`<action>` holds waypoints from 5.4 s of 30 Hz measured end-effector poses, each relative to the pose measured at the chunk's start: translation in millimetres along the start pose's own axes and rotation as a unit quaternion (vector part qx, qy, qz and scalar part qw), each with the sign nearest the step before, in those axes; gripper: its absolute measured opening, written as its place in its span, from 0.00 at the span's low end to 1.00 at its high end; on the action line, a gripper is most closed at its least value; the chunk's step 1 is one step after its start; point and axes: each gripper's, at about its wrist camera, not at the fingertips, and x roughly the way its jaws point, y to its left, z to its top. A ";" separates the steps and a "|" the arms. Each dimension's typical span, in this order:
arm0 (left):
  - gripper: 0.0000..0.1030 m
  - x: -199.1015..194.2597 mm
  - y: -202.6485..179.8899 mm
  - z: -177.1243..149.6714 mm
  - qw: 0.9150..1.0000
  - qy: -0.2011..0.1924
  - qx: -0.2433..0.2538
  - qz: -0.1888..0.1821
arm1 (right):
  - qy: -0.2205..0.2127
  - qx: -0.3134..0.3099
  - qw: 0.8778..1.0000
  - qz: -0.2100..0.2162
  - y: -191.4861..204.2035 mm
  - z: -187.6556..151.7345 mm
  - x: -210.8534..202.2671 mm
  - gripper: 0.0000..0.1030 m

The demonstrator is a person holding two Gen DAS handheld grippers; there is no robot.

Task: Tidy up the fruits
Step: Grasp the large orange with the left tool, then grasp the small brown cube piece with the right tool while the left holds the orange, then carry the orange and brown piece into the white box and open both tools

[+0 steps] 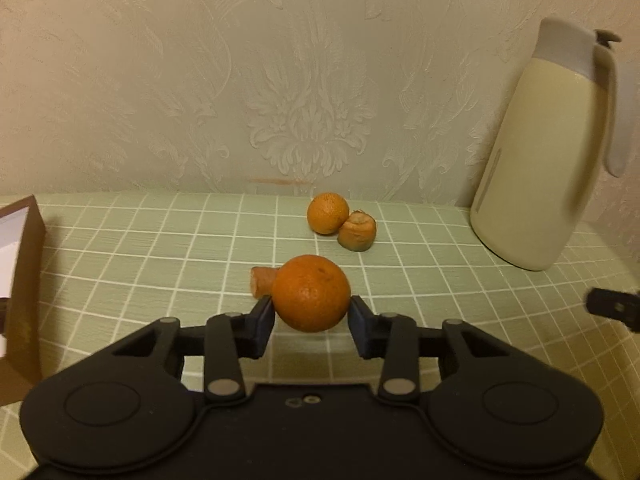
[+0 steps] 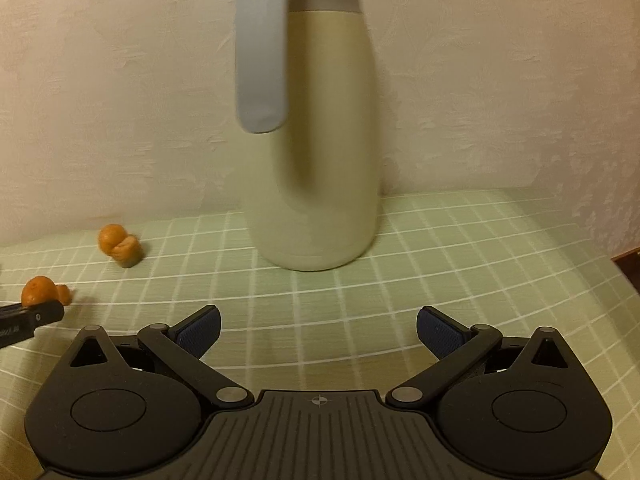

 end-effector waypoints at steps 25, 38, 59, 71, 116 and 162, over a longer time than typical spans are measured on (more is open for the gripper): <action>0.30 -82.1 68.9 -32.9 0.999 0.010 0.012 0.044 | -0.014 -0.076 0.991 0.114 138.8 10.2 40.2 1.00; 0.30 -105.8 109.8 -53.2 0.997 0.023 -0.012 0.077 | 0.018 -0.115 0.981 0.158 192.9 -5.8 50.9 0.77; 0.30 -146.1 147.8 -86.1 0.992 0.029 -0.039 0.118 | 0.052 -0.101 0.984 0.136 227.5 0.8 95.7 0.22; 0.30 -180.8 169.2 -100.8 0.988 0.015 -0.062 0.138 | 0.026 -0.205 0.960 0.188 263.7 -9.4 -18.3 0.22; 0.30 -211.6 307.3 -61.0 0.958 -0.057 -0.135 0.245 | -0.003 -0.229 0.925 0.304 404.7 -25.8 -48.2 0.22; 0.94 -178.6 350.5 -48.0 0.941 -0.074 -0.163 0.288 | -0.012 -0.211 0.931 0.297 455.2 -24.6 23.9 1.00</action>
